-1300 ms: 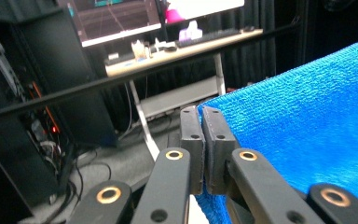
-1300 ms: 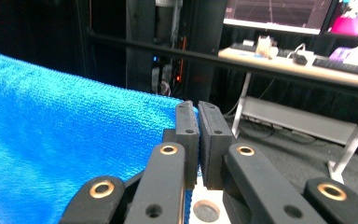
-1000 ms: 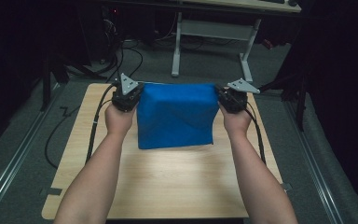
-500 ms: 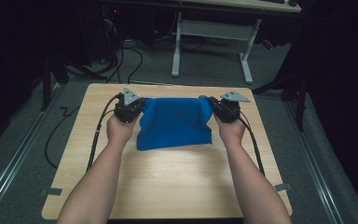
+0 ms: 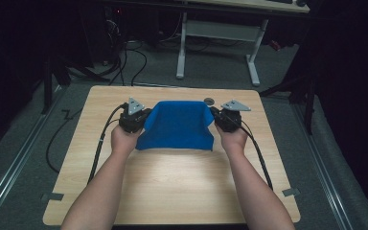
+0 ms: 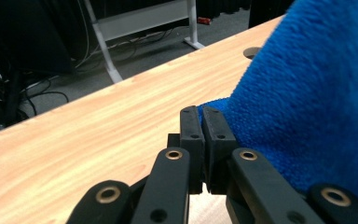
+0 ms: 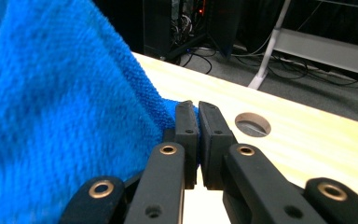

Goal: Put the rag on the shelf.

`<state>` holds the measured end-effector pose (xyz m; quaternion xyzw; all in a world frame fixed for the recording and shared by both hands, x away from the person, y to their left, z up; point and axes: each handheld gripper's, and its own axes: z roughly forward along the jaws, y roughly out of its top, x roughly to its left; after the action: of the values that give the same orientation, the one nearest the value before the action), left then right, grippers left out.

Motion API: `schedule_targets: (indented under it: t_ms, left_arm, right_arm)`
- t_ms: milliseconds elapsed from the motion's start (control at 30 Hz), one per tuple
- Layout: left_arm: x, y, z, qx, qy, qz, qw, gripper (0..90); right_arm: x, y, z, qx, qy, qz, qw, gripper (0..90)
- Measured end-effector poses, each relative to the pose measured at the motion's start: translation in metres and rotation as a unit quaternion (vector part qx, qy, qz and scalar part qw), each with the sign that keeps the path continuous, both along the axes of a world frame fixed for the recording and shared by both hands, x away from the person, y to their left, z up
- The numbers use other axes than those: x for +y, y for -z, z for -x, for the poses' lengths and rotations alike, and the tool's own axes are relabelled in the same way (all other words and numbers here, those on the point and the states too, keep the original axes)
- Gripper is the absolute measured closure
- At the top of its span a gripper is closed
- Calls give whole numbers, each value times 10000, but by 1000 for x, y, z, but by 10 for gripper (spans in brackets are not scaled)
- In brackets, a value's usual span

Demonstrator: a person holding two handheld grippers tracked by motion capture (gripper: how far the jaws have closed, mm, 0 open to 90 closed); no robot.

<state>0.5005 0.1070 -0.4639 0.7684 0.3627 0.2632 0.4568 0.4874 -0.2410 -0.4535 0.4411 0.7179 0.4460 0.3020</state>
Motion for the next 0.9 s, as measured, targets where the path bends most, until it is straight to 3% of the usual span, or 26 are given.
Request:
schedule_targets:
  t_ms: [400, 700, 900]
  left_arm:
    - [-4, 14, 11, 85, 136, 134, 9998, 881]
    - [0, 29, 11, 291, 72, 28, 9995, 880]
    - [1, 35, 10, 377, -5, 72, 9993, 864]
  right_arm:
    - [2, 14, 3, 225, -29, 66, 9997, 877]
    - [1, 37, 6, 495, 1, 152, 9987, 876]
    - [-1, 44, 11, 522, 3, 127, 9986, 873]
